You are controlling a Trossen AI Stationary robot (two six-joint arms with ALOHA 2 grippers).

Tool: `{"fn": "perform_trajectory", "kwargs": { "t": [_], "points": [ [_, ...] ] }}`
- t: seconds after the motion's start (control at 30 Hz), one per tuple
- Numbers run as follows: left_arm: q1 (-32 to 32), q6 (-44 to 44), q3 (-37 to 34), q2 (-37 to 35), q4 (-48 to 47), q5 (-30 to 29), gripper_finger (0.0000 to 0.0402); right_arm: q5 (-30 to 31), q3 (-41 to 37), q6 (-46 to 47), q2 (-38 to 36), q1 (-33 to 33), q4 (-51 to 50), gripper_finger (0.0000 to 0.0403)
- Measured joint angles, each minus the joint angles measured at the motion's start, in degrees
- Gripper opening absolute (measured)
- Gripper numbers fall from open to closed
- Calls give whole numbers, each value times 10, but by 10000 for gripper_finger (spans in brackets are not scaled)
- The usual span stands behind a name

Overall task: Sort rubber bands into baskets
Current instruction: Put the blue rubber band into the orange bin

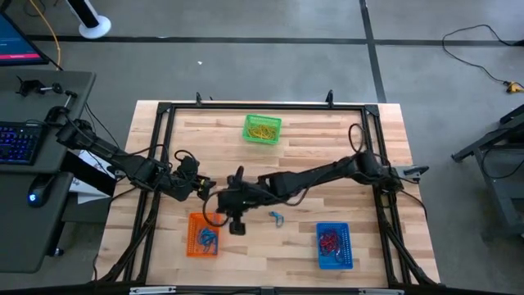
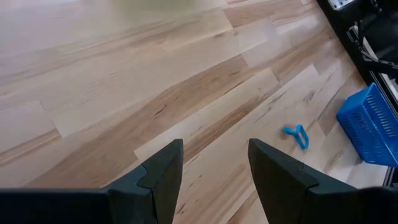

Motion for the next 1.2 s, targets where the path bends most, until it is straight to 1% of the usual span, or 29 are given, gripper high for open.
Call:
{"fn": "perform_trajectory", "kwargs": {
  "t": [0.27,0.37,0.47,0.53,0.63,0.7,0.83,0.87,0.93,1.0,1.03,1.07,1.13,1.2],
  "points": [
    [0,1,0,0,0,-4,175,0,13,96,89,12,182,0],
    [0,1,0,0,-1,-4,175,0,16,133,109,13,201,0],
    [0,1,0,0,-1,-4,175,11,16,172,116,12,192,1],
    [0,1,0,0,-1,-4,175,1,16,174,116,12,186,12],
    [0,1,0,0,-2,-6,175,-9,17,141,116,12,184,55],
    [0,1,0,0,-2,-6,175,-9,17,124,116,15,189,96],
    [0,1,0,0,-2,-6,175,-7,17,118,114,17,194,190],
    [0,1,0,0,-2,-6,175,-12,17,120,113,16,185,211],
    [0,1,0,0,-2,-6,175,-47,17,123,104,10,145,243],
    [0,2,0,0,-2,-6,175,-73,17,122,86,2,73,260],
    [0,3,0,0,-2,-6,175,-72,17,116,75,0,22,263],
    [0,6,0,0,-2,-6,175,-62,17,99,64,-2,-32,264],
    [0,9,0,0,-4,-6,175,-20,17,61,44,-2,-148,263],
    [0,13,0,0,-4,-7,175,15,6,39,29,0,-236,261]
  ]
}}
